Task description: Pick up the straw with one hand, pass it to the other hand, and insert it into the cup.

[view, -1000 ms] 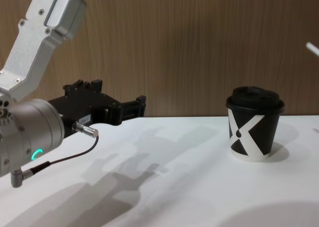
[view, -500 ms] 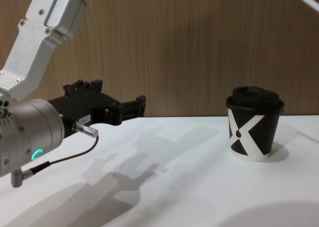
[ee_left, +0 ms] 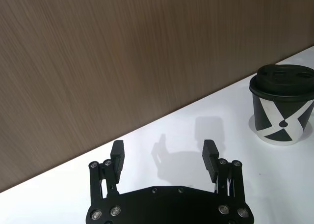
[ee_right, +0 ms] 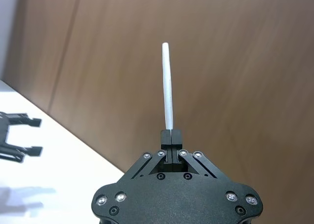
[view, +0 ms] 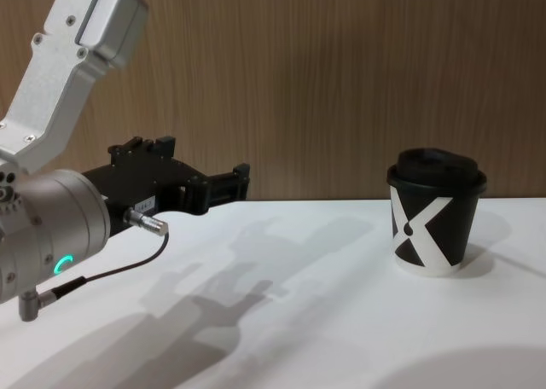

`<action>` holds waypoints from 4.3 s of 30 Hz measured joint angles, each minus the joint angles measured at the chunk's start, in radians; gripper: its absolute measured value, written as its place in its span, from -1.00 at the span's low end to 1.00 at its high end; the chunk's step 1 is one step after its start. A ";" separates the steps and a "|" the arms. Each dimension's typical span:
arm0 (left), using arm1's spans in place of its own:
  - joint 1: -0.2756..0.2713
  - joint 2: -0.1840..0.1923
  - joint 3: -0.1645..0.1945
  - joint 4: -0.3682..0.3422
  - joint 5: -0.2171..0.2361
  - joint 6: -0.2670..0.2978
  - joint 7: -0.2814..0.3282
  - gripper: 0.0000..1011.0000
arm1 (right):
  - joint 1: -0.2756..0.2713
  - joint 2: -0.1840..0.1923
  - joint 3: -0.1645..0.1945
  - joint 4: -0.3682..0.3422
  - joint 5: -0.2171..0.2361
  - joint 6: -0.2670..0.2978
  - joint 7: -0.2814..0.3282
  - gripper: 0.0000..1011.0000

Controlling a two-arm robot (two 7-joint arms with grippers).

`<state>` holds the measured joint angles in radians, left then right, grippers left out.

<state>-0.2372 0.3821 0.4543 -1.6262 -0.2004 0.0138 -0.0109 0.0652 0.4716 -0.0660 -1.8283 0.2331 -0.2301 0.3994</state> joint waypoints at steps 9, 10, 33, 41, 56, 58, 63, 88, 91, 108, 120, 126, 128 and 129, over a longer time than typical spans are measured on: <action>0.000 0.000 0.000 0.000 0.000 0.000 0.000 0.98 | 0.050 0.008 -0.041 0.011 0.055 -0.051 0.079 -1.00; 0.000 0.000 0.000 0.000 0.000 0.000 0.000 0.98 | 0.053 0.008 -0.044 0.011 0.058 -0.053 0.084 -1.00; -0.002 0.001 -0.007 -0.008 -0.019 0.011 -0.023 0.98 | 0.095 0.013 -0.079 0.022 0.096 -0.087 0.141 -1.00; -0.010 0.011 -0.031 -0.038 -0.092 0.044 -0.096 0.98 | 0.098 0.013 -0.082 0.023 0.100 -0.089 0.146 -1.00; -0.033 0.027 -0.098 -0.103 -0.321 0.147 -0.288 0.98 | 0.101 0.013 -0.084 0.023 0.102 -0.092 0.150 -1.00; -0.037 0.027 -0.107 -0.110 -0.359 0.164 -0.316 0.98 | 0.101 0.013 -0.084 0.023 0.102 -0.092 0.150 -1.00; -0.045 0.028 -0.124 -0.123 -0.440 0.201 -0.371 0.98 | 0.101 0.013 -0.085 0.023 0.103 -0.093 0.150 -1.00; -0.093 -0.055 -0.172 -0.174 -0.823 0.363 -0.543 0.98 | 0.102 0.013 -0.085 0.023 0.103 -0.093 0.151 -1.00; -0.099 -0.070 -0.170 -0.177 -0.849 0.371 -0.544 0.98 | 0.102 0.013 -0.085 0.023 0.103 -0.093 0.151 -1.00; -0.145 -0.138 -0.124 -0.150 -0.890 0.369 -0.515 0.98 | 0.102 0.013 -0.085 0.023 0.103 -0.093 0.151 -1.00; -0.183 -0.175 -0.086 -0.106 -0.900 0.351 -0.522 0.98 | 0.102 0.013 -0.085 0.023 0.103 -0.093 0.151 -1.00; -0.195 -0.190 -0.075 -0.085 -0.905 0.339 -0.520 0.98 | 0.102 0.013 -0.085 0.023 0.103 -0.093 0.151 -1.00; -0.199 -0.196 -0.071 -0.077 -0.905 0.334 -0.518 0.98 | 0.102 0.013 -0.085 0.023 0.103 -0.093 0.151 -1.00; -0.201 -0.197 -0.070 -0.074 -0.905 0.333 -0.517 0.98 | 0.102 0.013 -0.085 0.023 0.103 -0.093 0.151 -1.00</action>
<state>-0.4377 0.1849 0.3845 -1.7006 -1.1058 0.3469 -0.5279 0.1670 0.4850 -0.1505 -1.8050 0.3357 -0.3227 0.5500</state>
